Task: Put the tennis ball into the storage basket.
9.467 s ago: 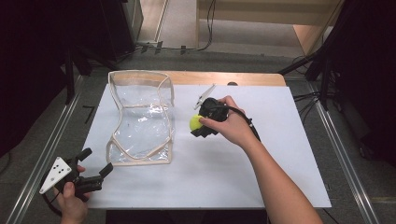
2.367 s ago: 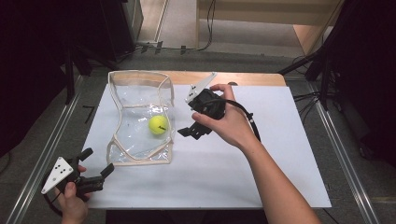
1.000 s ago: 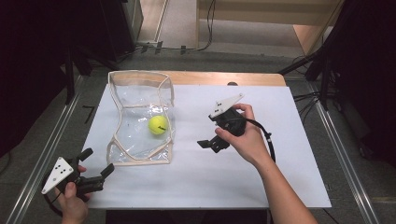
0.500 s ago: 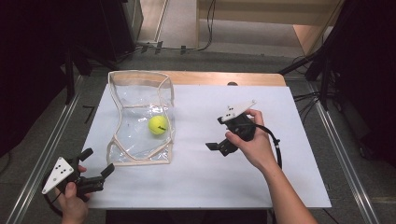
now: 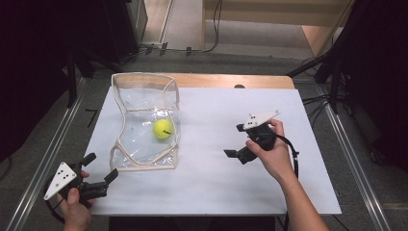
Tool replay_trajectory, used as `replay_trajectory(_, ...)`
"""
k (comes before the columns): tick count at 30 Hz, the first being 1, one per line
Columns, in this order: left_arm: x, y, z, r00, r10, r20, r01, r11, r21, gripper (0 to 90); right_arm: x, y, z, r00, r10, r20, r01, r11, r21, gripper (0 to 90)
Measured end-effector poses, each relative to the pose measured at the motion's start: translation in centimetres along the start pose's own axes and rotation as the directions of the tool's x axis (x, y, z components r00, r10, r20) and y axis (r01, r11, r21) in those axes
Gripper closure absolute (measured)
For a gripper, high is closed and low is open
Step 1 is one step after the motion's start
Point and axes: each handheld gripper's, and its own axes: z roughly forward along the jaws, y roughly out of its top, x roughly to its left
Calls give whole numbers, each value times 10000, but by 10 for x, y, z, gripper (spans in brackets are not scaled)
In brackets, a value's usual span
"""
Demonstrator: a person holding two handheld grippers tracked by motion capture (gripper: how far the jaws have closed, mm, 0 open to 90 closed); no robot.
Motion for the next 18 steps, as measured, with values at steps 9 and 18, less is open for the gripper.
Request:
replay_trajectory(9,0,0,0,10000,8,0,-8,10000,16,0,-7,-21,-8,9995,229,208,-222,9992,-328,0)
replay_trajectory(18,0,0,0,10000,-8,9,8,10000,16,0,-13,-40,-17,9977,524,428,-498,9970,-596,0)
